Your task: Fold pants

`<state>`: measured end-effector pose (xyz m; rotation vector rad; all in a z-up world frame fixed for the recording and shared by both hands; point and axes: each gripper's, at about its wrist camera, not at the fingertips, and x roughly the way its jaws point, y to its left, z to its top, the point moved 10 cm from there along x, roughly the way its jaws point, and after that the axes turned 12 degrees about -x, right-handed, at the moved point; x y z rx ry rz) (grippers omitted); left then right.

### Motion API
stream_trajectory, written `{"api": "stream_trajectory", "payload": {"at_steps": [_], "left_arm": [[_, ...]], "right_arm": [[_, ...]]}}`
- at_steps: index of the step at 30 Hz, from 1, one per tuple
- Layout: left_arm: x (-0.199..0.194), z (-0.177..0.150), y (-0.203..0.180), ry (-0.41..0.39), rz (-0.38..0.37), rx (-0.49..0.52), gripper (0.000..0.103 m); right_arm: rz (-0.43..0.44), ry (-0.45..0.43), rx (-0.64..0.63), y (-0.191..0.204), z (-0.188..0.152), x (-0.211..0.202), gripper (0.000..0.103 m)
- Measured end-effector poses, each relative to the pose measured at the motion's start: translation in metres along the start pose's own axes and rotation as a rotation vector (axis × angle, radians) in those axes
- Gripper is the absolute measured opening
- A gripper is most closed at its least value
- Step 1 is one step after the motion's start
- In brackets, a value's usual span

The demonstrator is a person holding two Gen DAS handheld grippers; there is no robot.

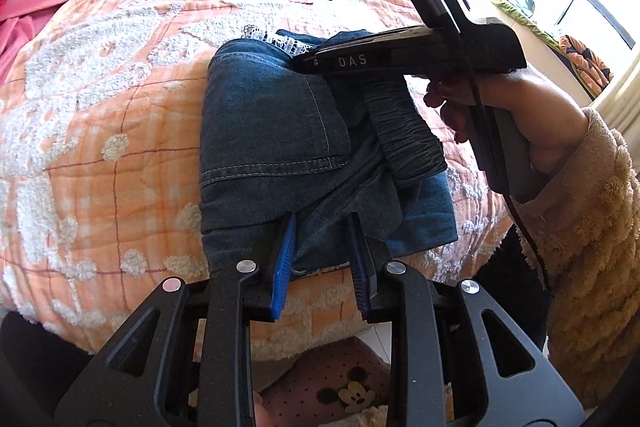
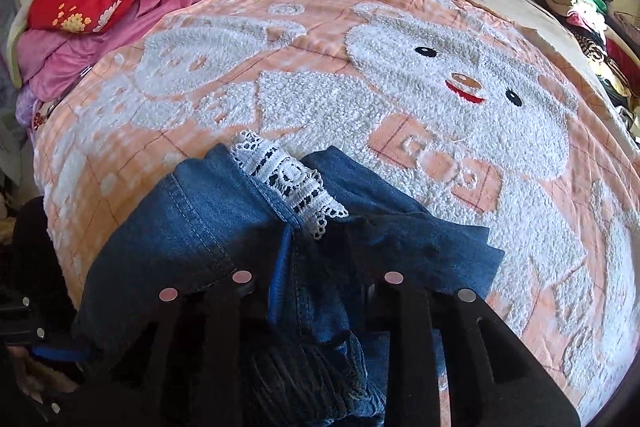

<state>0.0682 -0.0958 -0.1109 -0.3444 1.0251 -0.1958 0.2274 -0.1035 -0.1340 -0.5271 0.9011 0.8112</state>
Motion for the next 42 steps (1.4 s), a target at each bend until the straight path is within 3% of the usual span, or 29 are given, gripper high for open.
{"api": "stream_trajectory", "payload": {"at_steps": [4, 11, 13, 16, 18, 19, 21, 25, 27, 34, 36, 39, 42], "left_arm": [[-0.009, -0.006, 0.000, 0.000, -0.041, -0.002, 0.022], [-0.018, -0.010, 0.002, 0.005, -0.065, -0.015, 0.022], [-0.017, -0.010, 0.001, 0.007, -0.071, -0.015, 0.025], [-0.023, -0.008, 0.000, -0.008, -0.074, -0.022, 0.027], [-0.035, -0.001, -0.003, -0.042, -0.090, -0.023, 0.035], [-0.040, 0.001, -0.002, -0.055, -0.093, -0.022, 0.035], [-0.049, 0.008, 0.000, -0.082, -0.082, -0.024, 0.035], [-0.060, 0.019, 0.006, -0.119, -0.058, -0.034, 0.038], [-0.063, 0.024, 0.009, -0.136, -0.036, -0.040, 0.044], [-0.071, 0.044, 0.013, -0.165, -0.027, -0.049, 0.048], [-0.073, 0.050, 0.013, -0.177, -0.029, -0.053, 0.054], [-0.075, 0.057, 0.011, -0.194, -0.024, -0.048, 0.057], [-0.074, 0.065, 0.009, -0.205, -0.017, -0.043, 0.061]], "right_arm": [[0.002, -0.018, 0.037, -0.004, 0.001, -0.009, 0.036], [-0.004, -0.069, 0.074, -0.010, 0.004, -0.032, 0.037], [-0.009, -0.087, 0.086, -0.012, 0.004, -0.039, 0.053], [-0.005, -0.125, 0.109, -0.012, 0.005, -0.053, 0.053], [0.005, -0.156, 0.120, -0.011, 0.006, -0.065, 0.053], [0.002, -0.173, 0.123, -0.011, 0.006, -0.073, 0.060], [-0.013, -0.207, 0.128, -0.011, 0.007, -0.087, 0.070], [-0.019, -0.273, 0.151, -0.012, 0.008, -0.116, 0.079], [-0.026, -0.300, 0.155, -0.012, 0.008, -0.128, 0.080], [-0.039, -0.364, 0.186, -0.009, -0.001, -0.162, 0.080], [-0.045, -0.376, 0.201, -0.011, -0.006, -0.169, 0.080], [-0.073, -0.396, 0.227, -0.016, -0.016, -0.181, 0.098], [-0.094, -0.415, 0.253, -0.021, -0.024, -0.191, 0.098]]}}
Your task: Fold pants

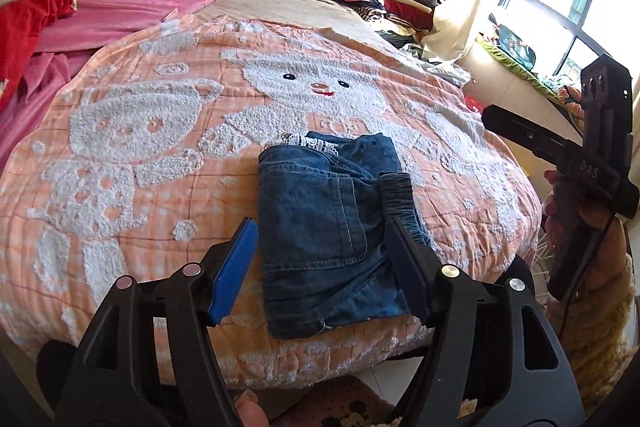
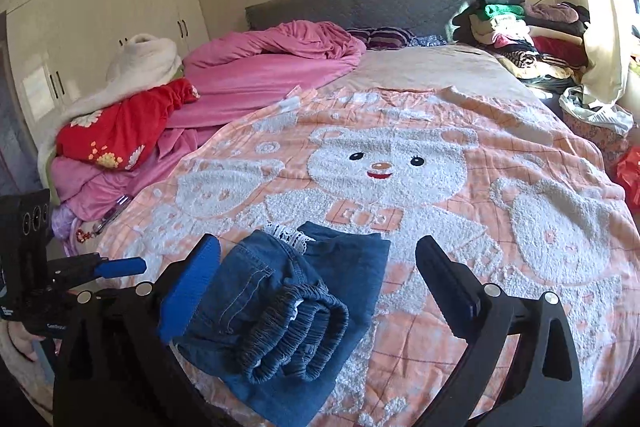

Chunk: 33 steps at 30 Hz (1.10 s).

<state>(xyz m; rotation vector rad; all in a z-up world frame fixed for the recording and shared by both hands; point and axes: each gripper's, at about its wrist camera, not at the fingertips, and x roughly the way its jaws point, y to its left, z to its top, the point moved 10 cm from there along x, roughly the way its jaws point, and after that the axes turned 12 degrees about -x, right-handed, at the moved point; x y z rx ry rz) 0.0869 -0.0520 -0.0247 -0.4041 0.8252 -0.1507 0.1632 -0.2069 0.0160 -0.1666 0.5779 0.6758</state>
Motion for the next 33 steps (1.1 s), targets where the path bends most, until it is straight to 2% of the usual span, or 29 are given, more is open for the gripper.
{"api": "stream_trajectory", "payload": {"at_steps": [6, 13, 17, 22, 28, 33], "left_arm": [[0.009, 0.007, -0.005, 0.001, 0.006, 0.002, 0.070], [0.024, 0.007, -0.004, 0.016, 0.028, 0.003, 0.075], [0.031, 0.007, 0.000, 0.021, 0.054, 0.007, 0.082], [0.040, 0.003, 0.003, 0.040, 0.063, 0.008, 0.083], [0.057, -0.001, 0.011, 0.067, 0.074, -0.005, 0.086], [0.079, -0.008, 0.025, 0.108, 0.068, -0.045, 0.086]], "right_arm": [[-0.028, -0.007, 0.033, -0.011, -0.011, -0.013, 0.098], [-0.043, 0.036, 0.083, -0.019, -0.038, -0.007, 0.098], [-0.039, 0.060, 0.105, -0.019, -0.052, -0.002, 0.098], [-0.042, 0.095, 0.115, -0.017, -0.066, 0.007, 0.098], [-0.007, 0.143, 0.127, -0.011, -0.083, 0.026, 0.098], [0.100, 0.186, 0.156, 0.007, -0.096, 0.048, 0.098]]}}
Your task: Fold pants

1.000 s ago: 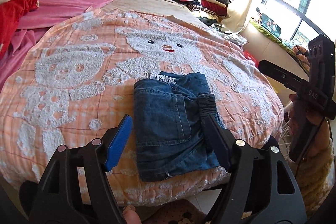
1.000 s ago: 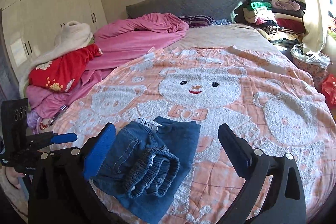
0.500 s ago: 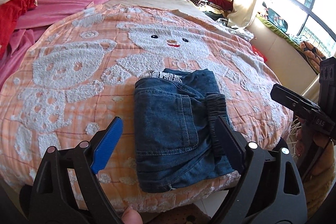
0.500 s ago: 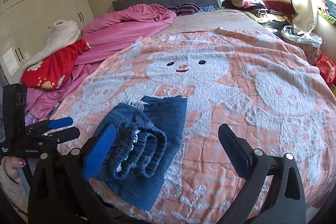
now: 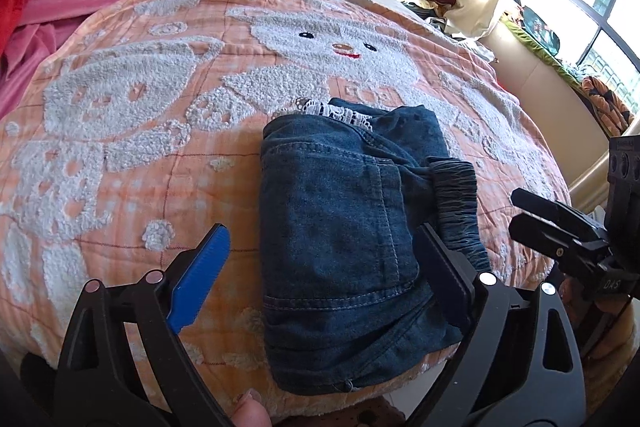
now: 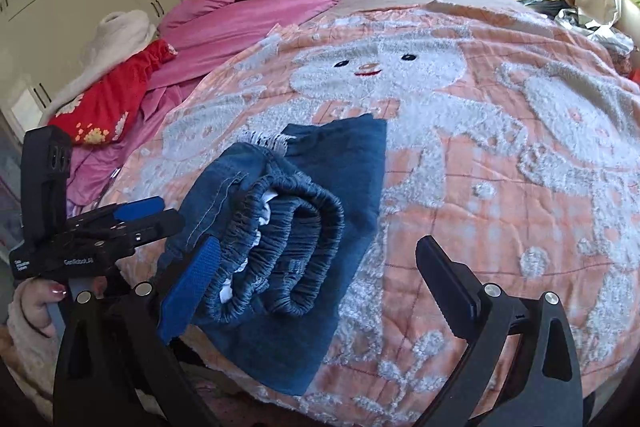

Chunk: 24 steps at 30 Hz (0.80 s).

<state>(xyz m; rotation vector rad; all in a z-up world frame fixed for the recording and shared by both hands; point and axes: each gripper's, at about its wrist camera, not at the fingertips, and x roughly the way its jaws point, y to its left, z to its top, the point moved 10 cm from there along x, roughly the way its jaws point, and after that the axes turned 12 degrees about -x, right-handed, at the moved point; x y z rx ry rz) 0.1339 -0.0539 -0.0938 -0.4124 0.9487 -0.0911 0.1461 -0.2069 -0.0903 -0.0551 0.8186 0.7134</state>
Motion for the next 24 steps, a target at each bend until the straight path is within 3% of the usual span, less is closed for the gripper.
{"api": "stream_trajectory", "payload": {"at_steps": [6, 14, 17, 19, 24], "left_arm": [[0.027, -0.009, 0.006, 0.082, -0.070, -0.065, 0.085], [0.037, -0.010, 0.001, 0.104, -0.135, -0.087, 0.069], [0.039, -0.007, -0.002, 0.108, -0.153, -0.094, 0.058], [0.039, -0.006, -0.003, 0.106, -0.160, -0.109, 0.053], [0.027, 0.000, -0.010, 0.089, -0.184, -0.111, 0.043]], "right_arm": [[0.080, 0.046, 0.045, 0.004, -0.010, 0.029, 0.098], [0.212, 0.037, 0.115, 0.001, -0.008, 0.053, 0.098], [0.229, 0.025, 0.100, 0.003, -0.003, 0.059, 0.085], [0.254, 0.018, 0.096, 0.005, 0.002, 0.061, 0.069], [0.255, -0.010, 0.085, 0.010, 0.007, 0.052, 0.062]]}}
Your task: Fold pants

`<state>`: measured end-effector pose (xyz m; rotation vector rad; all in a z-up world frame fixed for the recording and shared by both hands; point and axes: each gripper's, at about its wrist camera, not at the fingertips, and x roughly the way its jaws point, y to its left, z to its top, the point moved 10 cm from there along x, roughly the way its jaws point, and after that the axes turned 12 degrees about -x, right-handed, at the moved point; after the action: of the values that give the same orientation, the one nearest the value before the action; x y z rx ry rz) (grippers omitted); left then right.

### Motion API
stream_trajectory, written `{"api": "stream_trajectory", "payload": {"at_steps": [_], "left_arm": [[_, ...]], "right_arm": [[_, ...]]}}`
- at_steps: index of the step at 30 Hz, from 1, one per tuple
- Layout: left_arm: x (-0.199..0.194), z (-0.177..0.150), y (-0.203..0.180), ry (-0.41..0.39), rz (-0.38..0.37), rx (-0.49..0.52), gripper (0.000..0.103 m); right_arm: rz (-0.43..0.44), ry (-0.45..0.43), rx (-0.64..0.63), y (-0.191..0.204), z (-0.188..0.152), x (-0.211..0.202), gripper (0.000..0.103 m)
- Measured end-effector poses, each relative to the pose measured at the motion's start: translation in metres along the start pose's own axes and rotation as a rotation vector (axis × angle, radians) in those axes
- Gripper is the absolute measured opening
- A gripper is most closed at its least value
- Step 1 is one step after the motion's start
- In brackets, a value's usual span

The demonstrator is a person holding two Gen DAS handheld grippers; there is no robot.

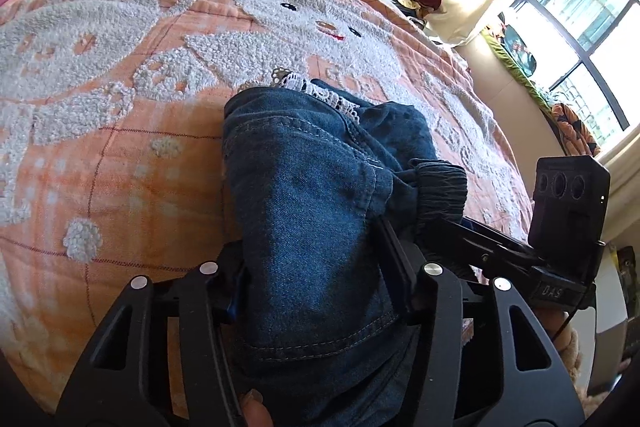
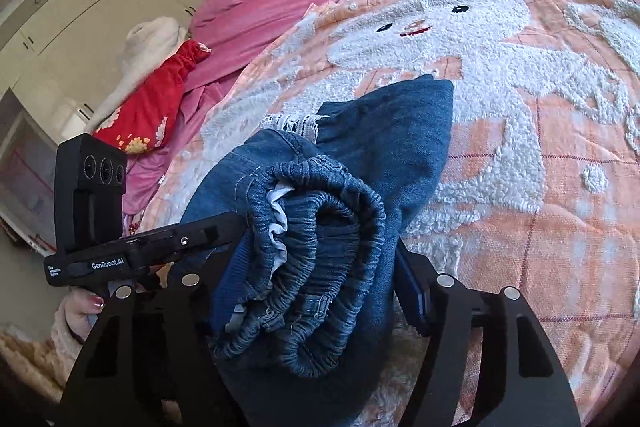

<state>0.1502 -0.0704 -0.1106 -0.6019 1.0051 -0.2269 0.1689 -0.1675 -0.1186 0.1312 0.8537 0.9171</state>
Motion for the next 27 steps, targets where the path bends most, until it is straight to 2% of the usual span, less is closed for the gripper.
{"api": "stream_trajectory", "payload": {"at_steps": [7, 13, 19, 27], "left_arm": [[-0.019, 0.014, -0.024, -0.045, -0.026, 0.037, 0.043], [-0.024, 0.048, -0.027, -0.106, -0.019, 0.042, 0.043], [-0.016, 0.076, -0.019, -0.146, 0.006, 0.038, 0.043], [0.006, 0.075, 0.010, -0.132, 0.100, 0.026, 0.043]], "right_arm": [[-0.006, -0.066, -0.068, 0.017, 0.028, -0.019, 0.060], [-0.030, -0.075, -0.136, 0.014, 0.061, -0.013, 0.060], [-0.069, -0.052, -0.169, 0.003, 0.080, 0.006, 0.060], [-0.136, 0.027, -0.161, -0.022, 0.069, 0.033, 0.061]]}}
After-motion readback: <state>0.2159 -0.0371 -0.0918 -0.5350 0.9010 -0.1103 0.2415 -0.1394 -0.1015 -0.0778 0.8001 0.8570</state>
